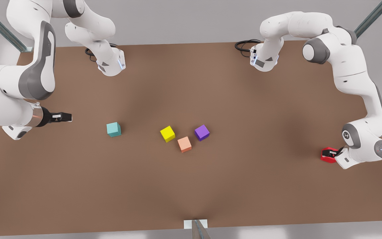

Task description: Pick up red wooden cube and pass to hand red wooden cube and place in blue wooden cube

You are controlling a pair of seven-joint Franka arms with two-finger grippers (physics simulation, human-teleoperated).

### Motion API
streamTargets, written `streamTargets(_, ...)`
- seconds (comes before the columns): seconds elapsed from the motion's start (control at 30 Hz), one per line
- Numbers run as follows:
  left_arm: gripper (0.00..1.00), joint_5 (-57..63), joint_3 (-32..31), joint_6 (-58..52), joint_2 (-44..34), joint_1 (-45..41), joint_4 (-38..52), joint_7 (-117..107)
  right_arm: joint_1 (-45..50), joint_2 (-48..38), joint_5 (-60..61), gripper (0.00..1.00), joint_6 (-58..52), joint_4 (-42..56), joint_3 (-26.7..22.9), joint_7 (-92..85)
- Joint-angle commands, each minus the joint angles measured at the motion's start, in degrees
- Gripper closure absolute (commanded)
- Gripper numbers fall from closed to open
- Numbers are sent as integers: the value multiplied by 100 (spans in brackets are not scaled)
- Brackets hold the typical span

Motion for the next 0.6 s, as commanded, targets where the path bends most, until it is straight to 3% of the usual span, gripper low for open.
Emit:
streamTargets(0.0, 0, 25, 5, 150, 14, 9, 2, 2578, -2, -4, 3, 0, 3, 2, -3, 51)
streamTargets(0.57, 0, -151, 102, 370, 331, 115, -42, -50, 7, 32, 12, 0, 3, 2, 6, 34)
